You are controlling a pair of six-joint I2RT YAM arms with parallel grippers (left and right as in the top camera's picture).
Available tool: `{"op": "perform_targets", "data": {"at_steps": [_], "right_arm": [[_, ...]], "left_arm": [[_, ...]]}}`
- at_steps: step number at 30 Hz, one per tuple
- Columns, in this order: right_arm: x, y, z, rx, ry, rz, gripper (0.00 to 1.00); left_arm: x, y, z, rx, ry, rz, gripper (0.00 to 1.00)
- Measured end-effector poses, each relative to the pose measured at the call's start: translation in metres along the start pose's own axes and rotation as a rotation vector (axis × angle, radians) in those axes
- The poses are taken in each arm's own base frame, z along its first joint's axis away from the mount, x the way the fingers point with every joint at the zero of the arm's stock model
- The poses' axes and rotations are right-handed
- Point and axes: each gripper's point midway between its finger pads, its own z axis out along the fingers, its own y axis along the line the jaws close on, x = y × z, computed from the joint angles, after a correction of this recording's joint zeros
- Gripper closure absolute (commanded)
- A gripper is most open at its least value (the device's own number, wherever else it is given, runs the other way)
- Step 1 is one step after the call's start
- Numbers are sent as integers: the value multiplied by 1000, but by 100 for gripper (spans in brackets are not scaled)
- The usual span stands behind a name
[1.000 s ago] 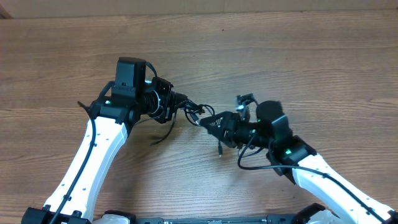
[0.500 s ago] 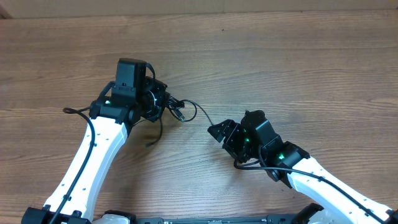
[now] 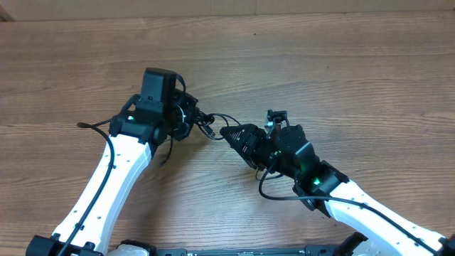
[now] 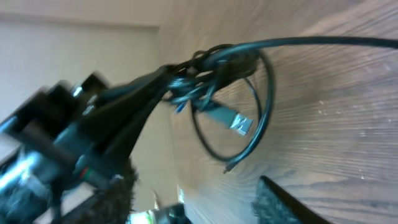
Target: Untangle cables
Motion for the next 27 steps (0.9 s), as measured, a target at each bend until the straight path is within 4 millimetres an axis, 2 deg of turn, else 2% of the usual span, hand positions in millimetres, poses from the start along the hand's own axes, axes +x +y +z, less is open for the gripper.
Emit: {"op": "perform_targets", "data": {"at_steps": [5,10,11,12,16,17,22,24,27], "right_arm": [[-3,-27,15,77,-9,112,46],[-4,-40,22,110,-15,154,63],[-5,-42,22,116,-17,162,72],[-5,-43,23,119,-17,164,76],[1,-45,23,127,20,93,84],[3,-46,22,133,28,82,85],[26,-88,11,300,155,-24,88],[32,-99,6,340,189,-47,87],[37,-107,2,373,221,-74,73]], "left_arm": [[7,-1,1,3,23,3,96],[17,-3,0,12,82,-27,96],[19,-3,0,13,92,-27,96],[24,-4,0,14,109,-26,96],[33,-6,0,20,137,-14,96],[35,-9,0,33,145,-9,95],[33,-27,-1,109,149,8,96],[29,-30,-2,126,145,6,96],[27,-33,-4,142,155,25,96]]}}
